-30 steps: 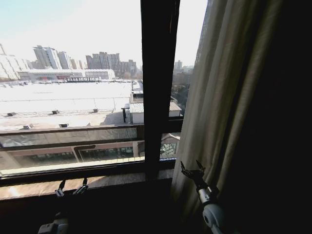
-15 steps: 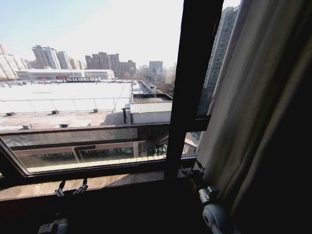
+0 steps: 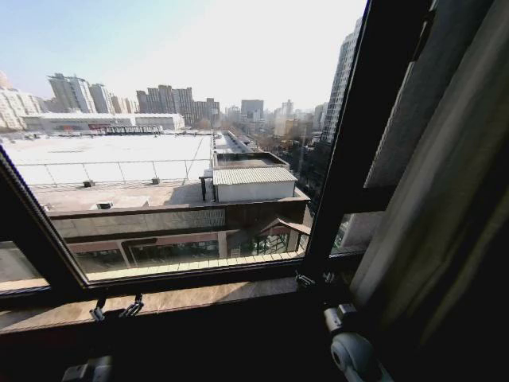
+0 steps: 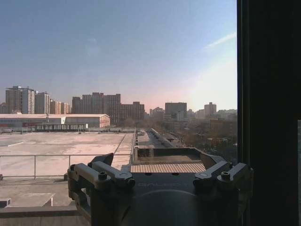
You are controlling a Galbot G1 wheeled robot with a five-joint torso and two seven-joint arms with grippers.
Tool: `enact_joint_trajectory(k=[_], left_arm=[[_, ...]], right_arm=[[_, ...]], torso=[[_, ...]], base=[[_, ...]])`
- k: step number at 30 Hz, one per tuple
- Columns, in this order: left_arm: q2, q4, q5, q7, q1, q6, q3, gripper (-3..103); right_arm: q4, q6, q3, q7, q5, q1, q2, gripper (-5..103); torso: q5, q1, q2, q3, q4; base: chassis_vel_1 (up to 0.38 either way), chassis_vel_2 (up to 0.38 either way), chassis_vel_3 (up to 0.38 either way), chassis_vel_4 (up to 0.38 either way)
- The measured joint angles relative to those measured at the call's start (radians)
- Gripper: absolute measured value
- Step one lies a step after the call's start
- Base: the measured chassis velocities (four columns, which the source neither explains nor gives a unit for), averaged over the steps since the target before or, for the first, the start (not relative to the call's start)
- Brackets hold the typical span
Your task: Open the curtains by pulling them apart, changing their state from closed to fully open.
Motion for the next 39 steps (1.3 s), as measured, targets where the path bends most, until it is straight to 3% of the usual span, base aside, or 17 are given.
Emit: enact_joint_trajectory(k=[39], left_arm=[[0.0, 0.0, 0.0, 0.0, 0.0, 0.0, 0.0, 100]], right_arm=[[0.0, 0.0, 0.0, 0.0, 0.0, 0.0, 0.0, 100]], torso=[[0.0001, 0.0, 0.0, 0.0, 0.0]], base=[[0.375, 0.327, -0.379, -0.326]])
